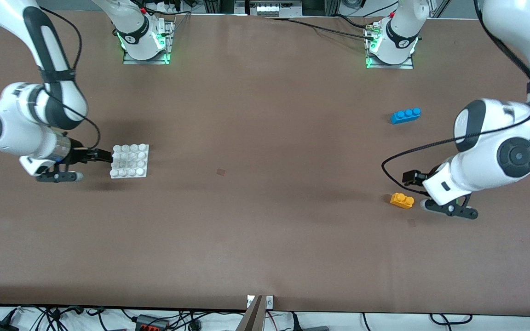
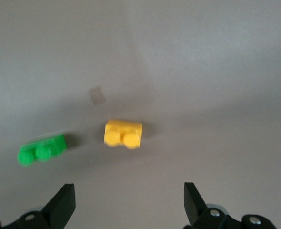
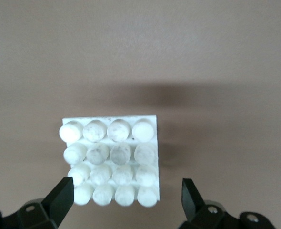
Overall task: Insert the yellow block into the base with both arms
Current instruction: 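Move the right gripper to the white base while the left gripper reaches the yellow block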
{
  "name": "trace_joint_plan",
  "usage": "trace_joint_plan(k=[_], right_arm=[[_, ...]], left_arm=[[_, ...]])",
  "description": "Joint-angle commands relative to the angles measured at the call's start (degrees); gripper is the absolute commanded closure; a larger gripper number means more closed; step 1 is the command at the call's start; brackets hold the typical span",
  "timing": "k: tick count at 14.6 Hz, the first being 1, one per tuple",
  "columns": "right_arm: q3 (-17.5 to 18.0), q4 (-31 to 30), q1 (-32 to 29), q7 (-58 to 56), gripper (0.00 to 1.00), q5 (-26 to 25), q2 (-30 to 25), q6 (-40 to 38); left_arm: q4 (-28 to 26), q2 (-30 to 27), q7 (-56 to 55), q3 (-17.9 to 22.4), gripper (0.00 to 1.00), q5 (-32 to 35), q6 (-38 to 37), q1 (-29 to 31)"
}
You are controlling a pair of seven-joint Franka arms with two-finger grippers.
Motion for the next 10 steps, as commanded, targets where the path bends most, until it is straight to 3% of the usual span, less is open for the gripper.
trace_joint_plan(k=[1, 6, 10], right_arm=[[-0.01, -5.02, 1.71, 0.57, 0.0, 0.8, 0.95, 6.37], [-0.01, -5.02, 2.43, 0.13, 0.0, 0.8, 3.95, 11.47], [-0.01, -4.85, 2.25, 0.22, 0.16, 0.8, 5.71, 12.88]], left_arm=[[0.48, 4.16, 4.51, 0.09, 0.0, 0.98, 5.81, 0.74], [-2.59, 7.06, 5.31, 0.53, 0.0, 0.89, 11.8, 2.06], [-3.3, 9.53, 5.22, 0.62, 0.0, 0.98, 13.39, 2.15]])
